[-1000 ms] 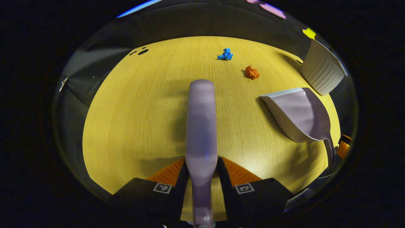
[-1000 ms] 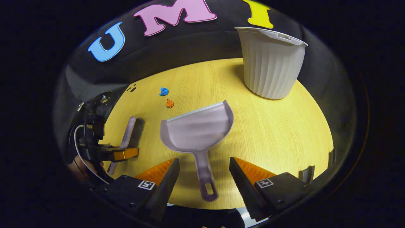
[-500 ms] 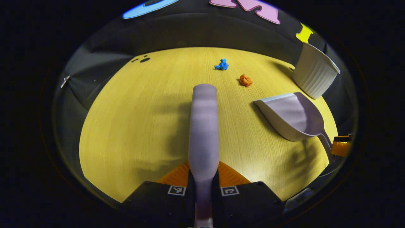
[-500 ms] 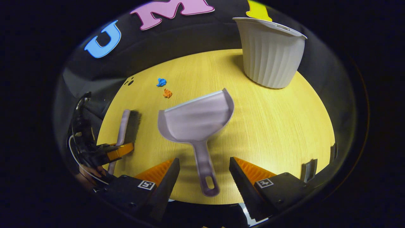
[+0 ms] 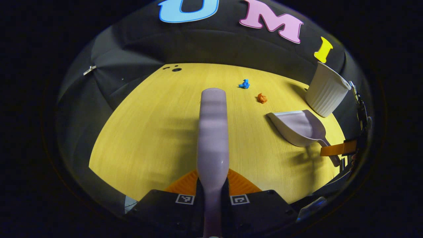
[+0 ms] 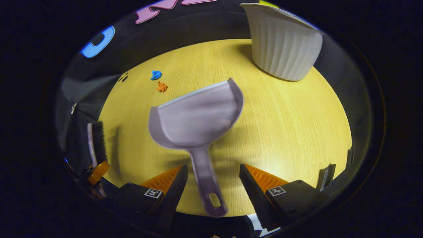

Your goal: Pick up the small broom and dustpan from the desktop, sweep the trash into the dustpan with the broom, and then empty the trash into the garbage bin.

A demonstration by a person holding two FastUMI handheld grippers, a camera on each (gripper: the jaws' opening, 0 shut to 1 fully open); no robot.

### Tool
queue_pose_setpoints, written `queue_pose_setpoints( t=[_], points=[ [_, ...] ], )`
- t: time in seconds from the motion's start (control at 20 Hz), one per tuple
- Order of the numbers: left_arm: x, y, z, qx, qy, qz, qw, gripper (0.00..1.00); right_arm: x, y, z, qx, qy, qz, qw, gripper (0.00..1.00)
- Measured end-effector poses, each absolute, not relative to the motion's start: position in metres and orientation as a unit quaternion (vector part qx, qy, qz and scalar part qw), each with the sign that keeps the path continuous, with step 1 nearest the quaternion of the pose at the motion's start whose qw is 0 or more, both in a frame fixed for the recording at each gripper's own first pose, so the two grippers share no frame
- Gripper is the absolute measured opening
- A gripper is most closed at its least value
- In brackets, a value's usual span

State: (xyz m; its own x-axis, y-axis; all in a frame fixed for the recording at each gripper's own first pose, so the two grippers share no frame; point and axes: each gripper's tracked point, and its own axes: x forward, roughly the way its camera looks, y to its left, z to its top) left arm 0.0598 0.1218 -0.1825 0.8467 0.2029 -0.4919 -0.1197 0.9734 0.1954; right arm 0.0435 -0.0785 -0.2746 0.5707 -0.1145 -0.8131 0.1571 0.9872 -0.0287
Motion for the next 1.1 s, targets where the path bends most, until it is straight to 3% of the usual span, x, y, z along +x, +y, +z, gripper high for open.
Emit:
queue_pose_setpoints(
  t=[0.35,0.55,0.6,0.7,1.1],
  points=[
    [0.038,0.154,-0.171,0.062,0.251,0.132,0.957,0.25,0.06,-0.067,-0.298,0.019,0.478,-0.089,0.874,0.96],
    [0.031,0.158,-0.172,0.051,0.252,0.139,0.956,0.25,0.07,-0.073,-0.307,0.018,0.479,-0.111,0.871,0.77],
    [0.031,0.157,-0.171,0.048,0.252,0.139,0.956,0.25,0.07,-0.076,-0.303,0.014,0.479,-0.114,0.87,0.6],
    [0.032,0.156,-0.175,0.042,0.255,0.14,0.956,0.25,0.071,-0.076,-0.304,0.013,0.482,-0.11,0.869,0.49],
    [0.062,0.134,-0.169,0.037,0.252,0.126,0.959,0.25,0.076,-0.073,-0.306,-0.022,0.477,-0.081,0.875,0.46]
  ],
)
